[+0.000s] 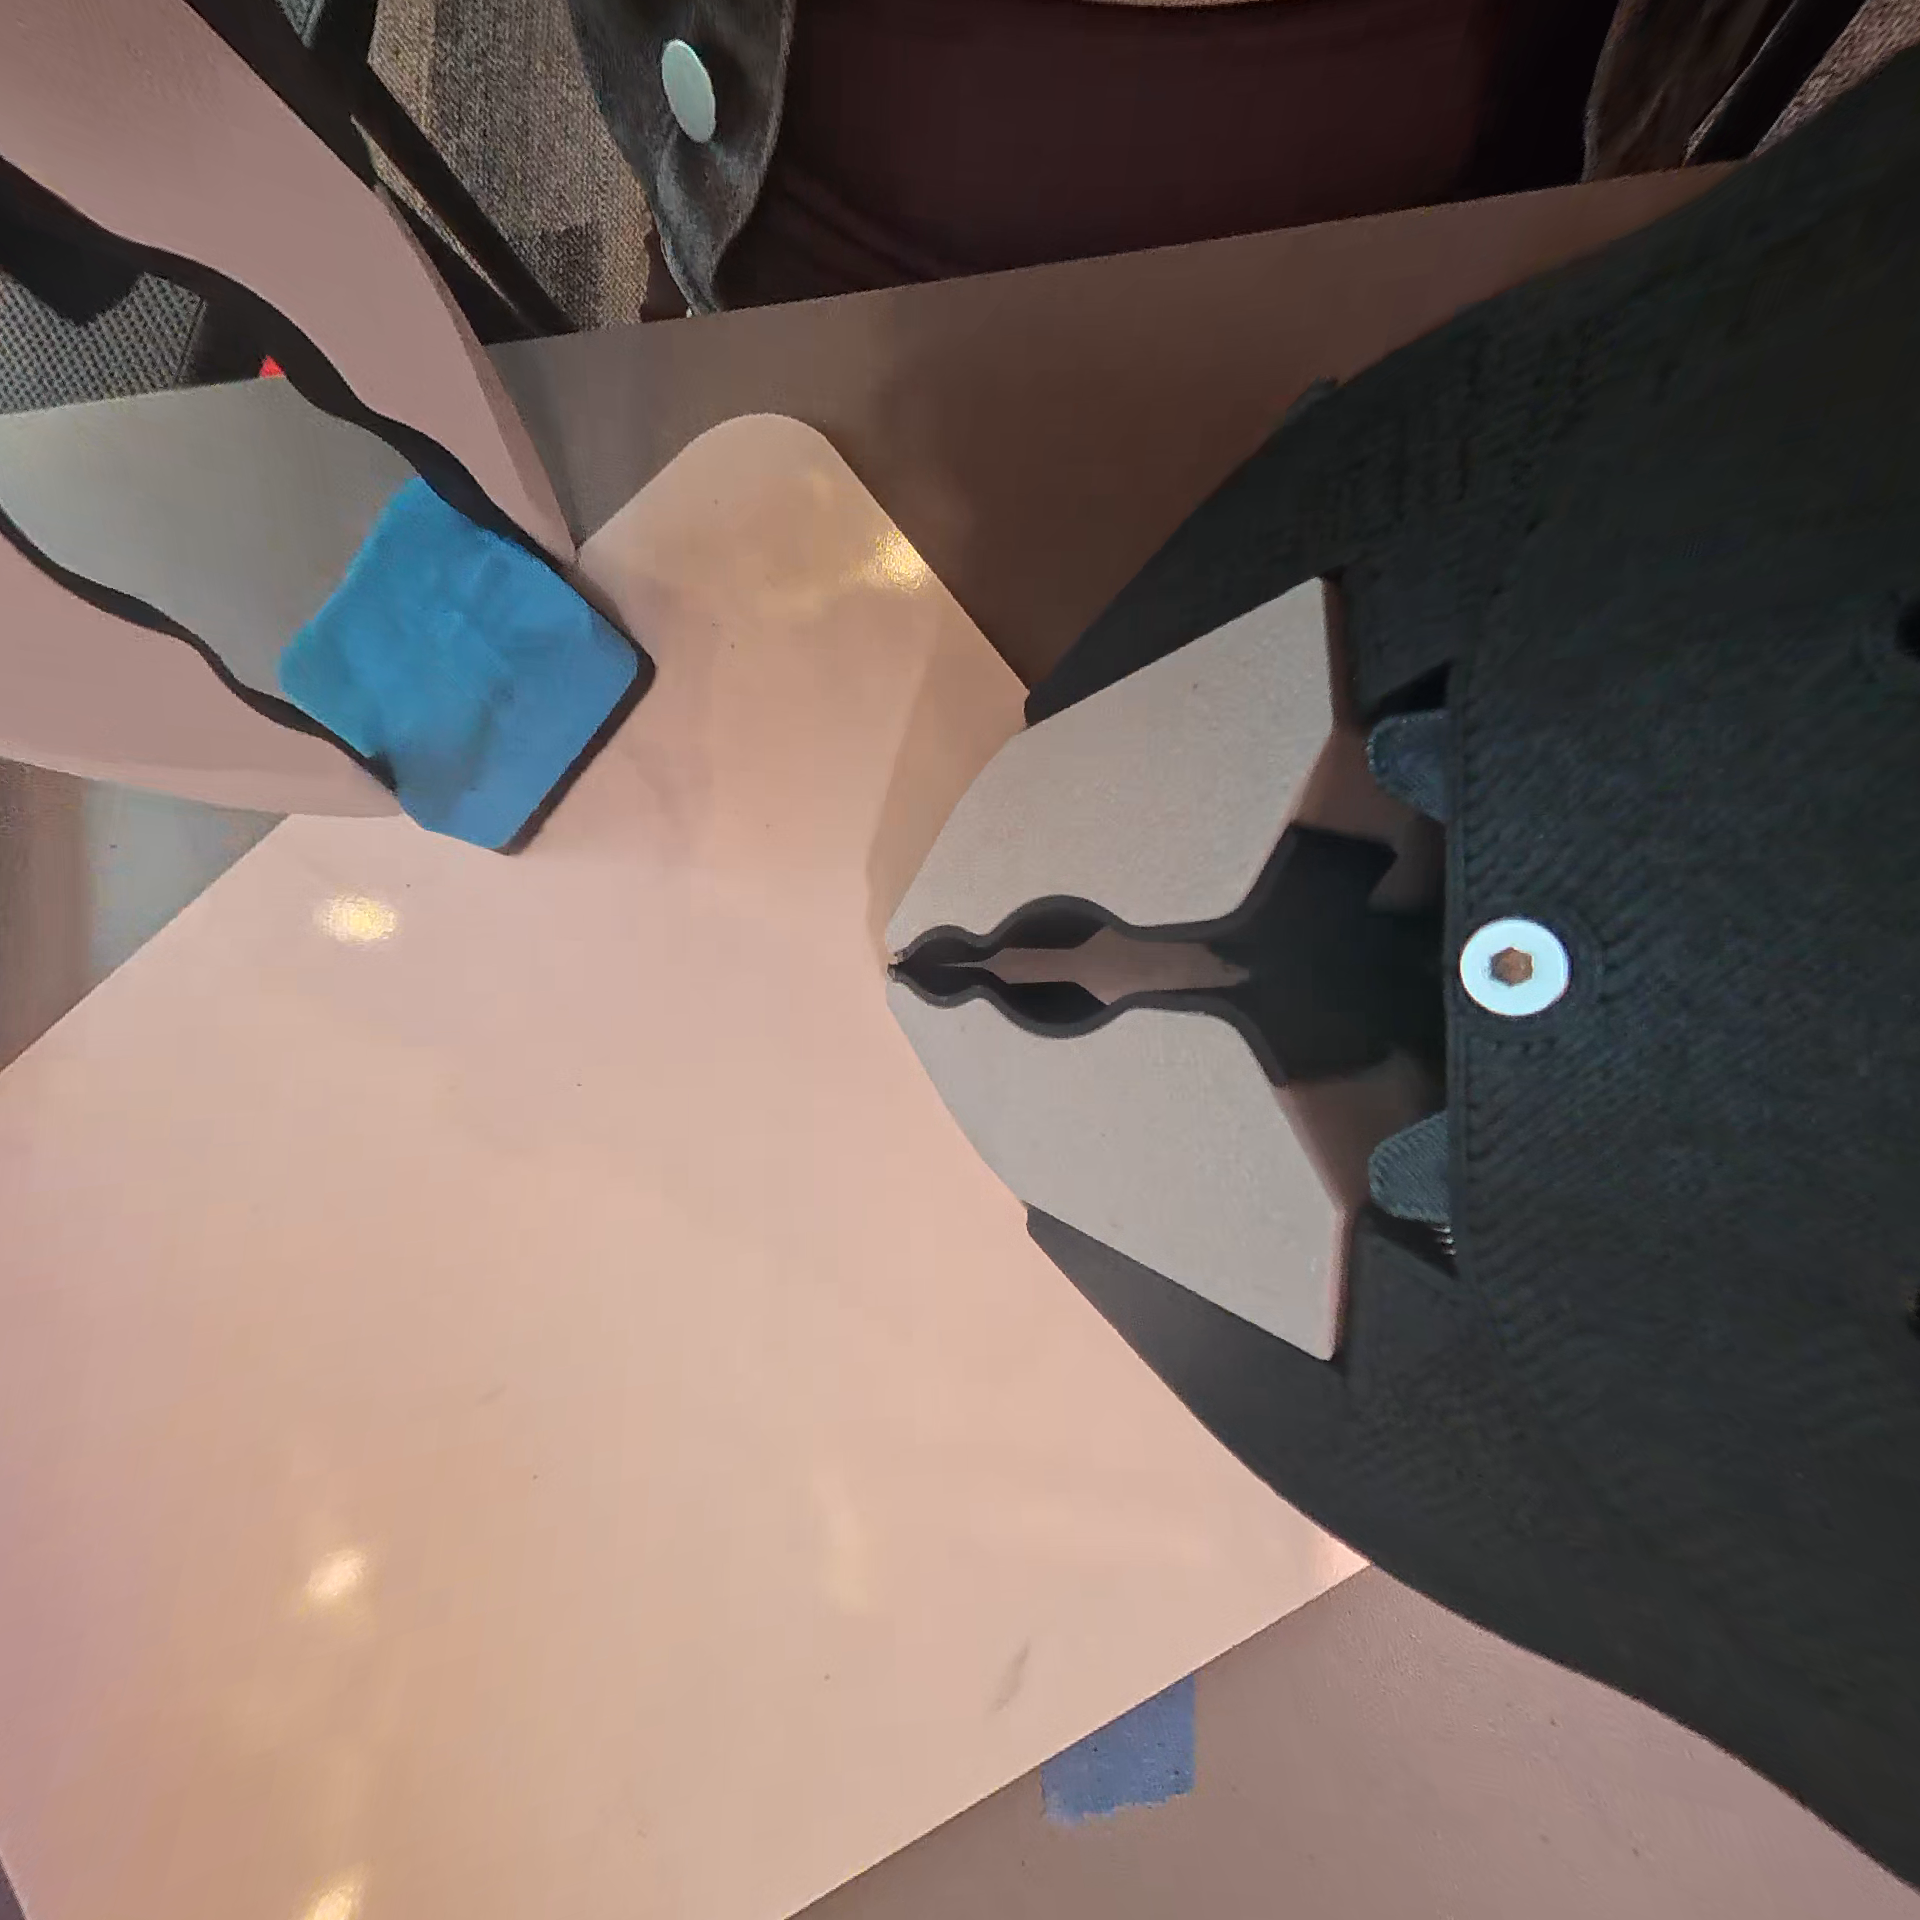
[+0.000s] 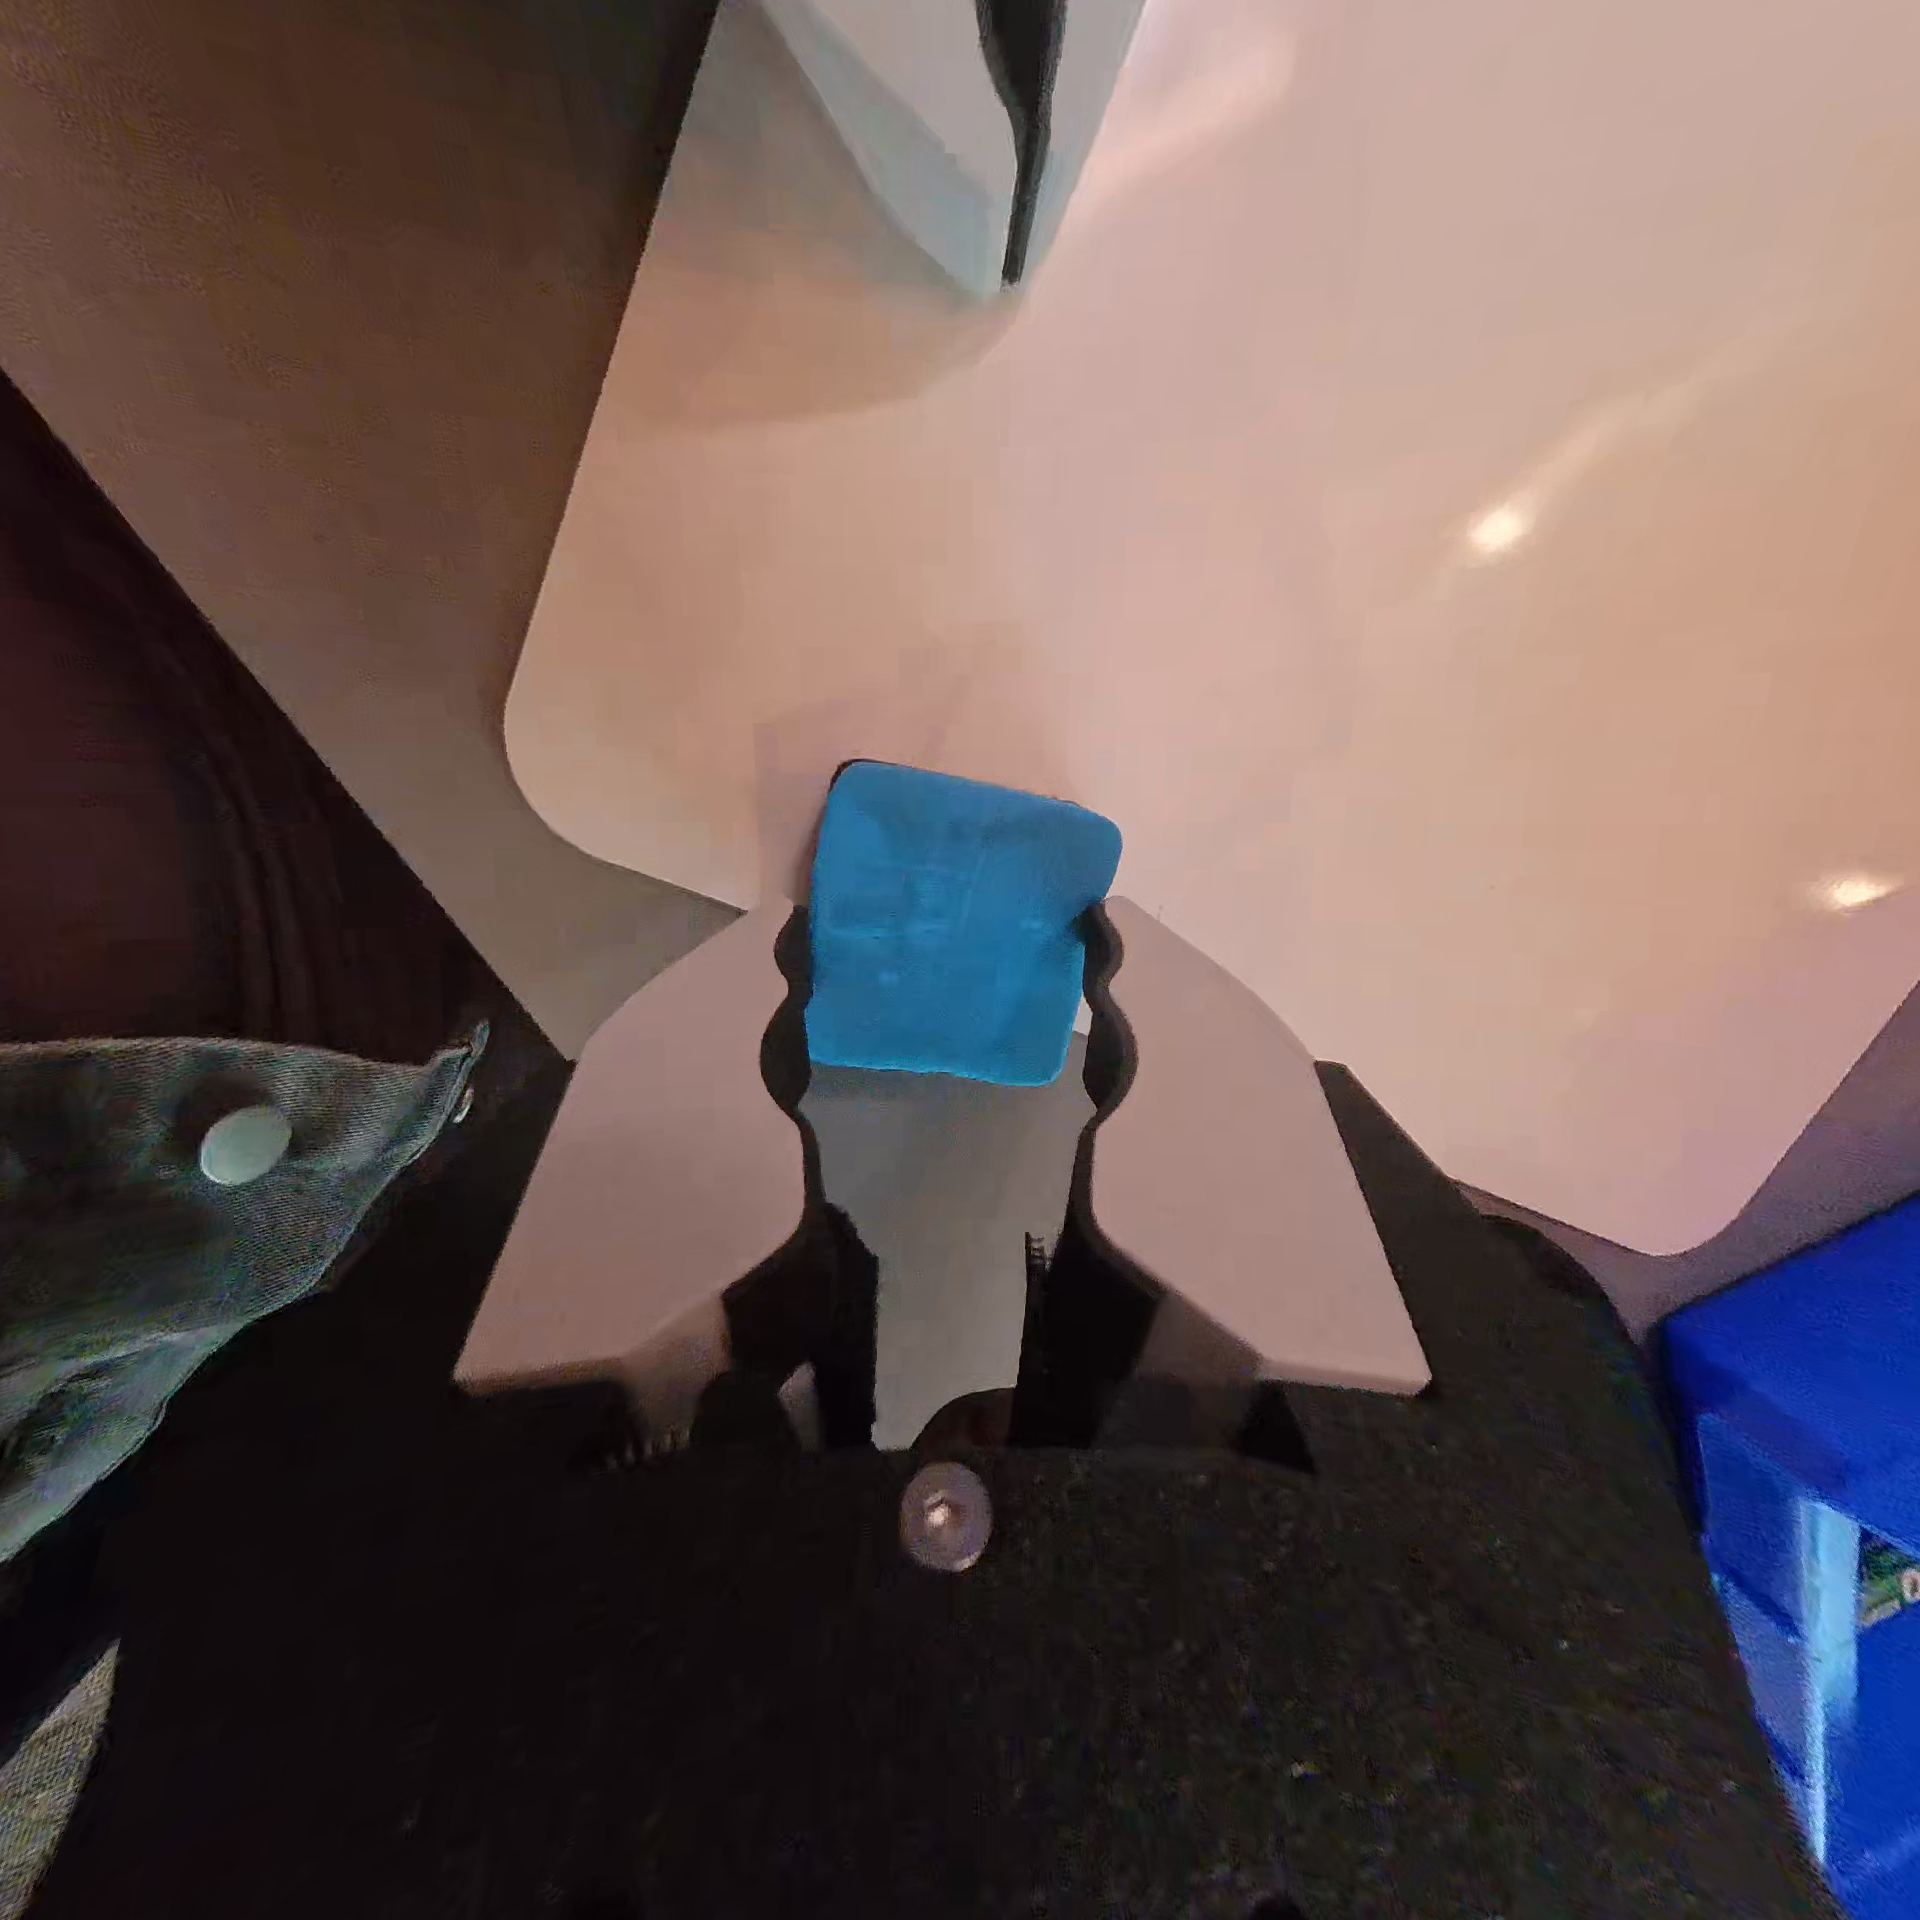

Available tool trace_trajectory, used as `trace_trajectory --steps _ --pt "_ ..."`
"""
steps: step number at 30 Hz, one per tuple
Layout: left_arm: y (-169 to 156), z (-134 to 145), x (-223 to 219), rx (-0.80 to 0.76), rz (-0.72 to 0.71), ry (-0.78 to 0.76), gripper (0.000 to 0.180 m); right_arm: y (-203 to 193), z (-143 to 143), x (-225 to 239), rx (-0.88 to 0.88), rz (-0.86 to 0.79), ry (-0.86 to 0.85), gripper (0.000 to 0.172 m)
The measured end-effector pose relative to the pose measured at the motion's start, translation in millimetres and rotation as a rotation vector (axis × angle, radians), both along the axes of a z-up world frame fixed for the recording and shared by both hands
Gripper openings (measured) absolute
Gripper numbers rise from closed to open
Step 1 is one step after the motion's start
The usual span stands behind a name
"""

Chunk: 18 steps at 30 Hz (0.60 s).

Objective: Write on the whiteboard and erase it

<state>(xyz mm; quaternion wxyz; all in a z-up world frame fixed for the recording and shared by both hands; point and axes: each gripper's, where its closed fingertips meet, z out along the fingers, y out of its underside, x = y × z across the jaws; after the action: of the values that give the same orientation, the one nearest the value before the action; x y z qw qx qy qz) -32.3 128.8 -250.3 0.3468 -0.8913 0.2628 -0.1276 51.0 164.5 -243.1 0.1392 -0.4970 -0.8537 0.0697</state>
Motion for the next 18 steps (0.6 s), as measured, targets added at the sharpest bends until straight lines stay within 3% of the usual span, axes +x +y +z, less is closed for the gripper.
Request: trace_trajectory --steps 7,10,13,18 --pt "0 0 0 -0.001 0.001 -0.007 0.001 -6 2 -26 -0.071 -0.009 0.078 0.052" --pt "0 0 0 -0.003 -0.002 -0.01 0.001 -4 12 -22 -0.173 -0.065 0.119 0.062" --pt "-1 0 0 -0.003 -0.001 -0.007 0.001 -4 18 -22 -0.232 -0.105 0.158 0.056" --pt "-1 0 0 -0.001 0.001 -0.011 0.001 -5 7 -24 -0.182 -0.094 0.143 0.049"
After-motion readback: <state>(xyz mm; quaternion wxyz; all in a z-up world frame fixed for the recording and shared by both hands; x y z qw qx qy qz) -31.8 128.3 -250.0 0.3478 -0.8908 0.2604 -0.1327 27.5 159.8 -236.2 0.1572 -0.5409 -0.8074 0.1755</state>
